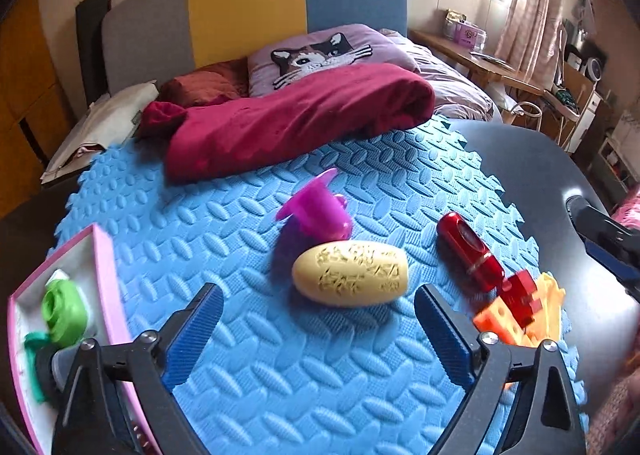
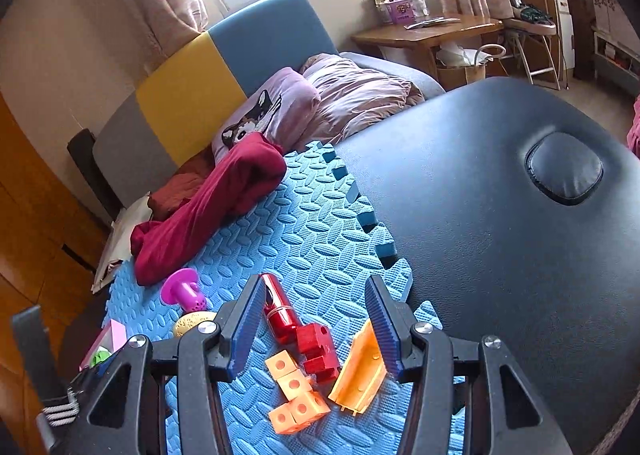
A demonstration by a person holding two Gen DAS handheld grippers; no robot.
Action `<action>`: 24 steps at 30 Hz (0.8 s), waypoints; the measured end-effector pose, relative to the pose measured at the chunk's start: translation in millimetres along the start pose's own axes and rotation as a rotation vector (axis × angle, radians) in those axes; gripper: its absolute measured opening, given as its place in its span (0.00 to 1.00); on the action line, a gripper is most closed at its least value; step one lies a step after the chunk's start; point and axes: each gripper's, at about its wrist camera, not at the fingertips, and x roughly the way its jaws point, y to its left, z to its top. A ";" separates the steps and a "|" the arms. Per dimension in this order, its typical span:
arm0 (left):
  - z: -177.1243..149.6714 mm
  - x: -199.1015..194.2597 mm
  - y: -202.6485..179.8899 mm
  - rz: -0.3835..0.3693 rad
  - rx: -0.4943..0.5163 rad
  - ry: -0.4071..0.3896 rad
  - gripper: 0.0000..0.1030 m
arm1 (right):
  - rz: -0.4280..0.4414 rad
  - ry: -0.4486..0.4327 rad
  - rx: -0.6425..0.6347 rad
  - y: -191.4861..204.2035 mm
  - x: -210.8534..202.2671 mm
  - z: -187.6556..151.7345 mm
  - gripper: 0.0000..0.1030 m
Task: Organize rigid objects
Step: 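Grasp the yellow egg toy with left gripper while right gripper grasps the orange shell piece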
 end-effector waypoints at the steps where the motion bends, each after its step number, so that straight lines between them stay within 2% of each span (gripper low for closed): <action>1: 1.5 2.4 -0.6 0.000 -0.002 0.003 0.96 | 0.002 -0.005 0.013 -2.6 -1.0 0.9 0.51; 3: 5.3 10.5 -3.8 -0.012 0.000 0.016 0.99 | 0.005 -0.011 0.030 -6.2 -2.0 2.3 0.51; 8: 10.5 28.9 -10.9 0.009 0.024 0.028 0.99 | 0.007 -0.012 0.067 -12.9 -2.5 4.3 0.51; 9: 10.9 32.7 -11.7 0.011 0.028 0.028 0.92 | 0.004 -0.013 0.073 -14.5 -2.6 4.6 0.51; 11: 9.2 43.4 -9.8 -0.034 0.013 0.071 0.73 | -0.003 -0.001 0.086 -18.2 -0.4 4.8 0.51; 13: 4.9 44.1 -7.2 -0.043 -0.011 0.063 0.73 | -0.021 0.018 0.091 -20.1 3.1 4.1 0.51; 16: -1.5 39.4 -8.4 -0.026 0.010 0.048 0.73 | -0.070 0.057 0.089 -23.2 10.8 2.2 0.51; 24: -27.3 17.9 0.4 -0.011 -0.026 0.055 0.73 | -0.140 0.149 0.071 -26.7 25.1 -6.5 0.50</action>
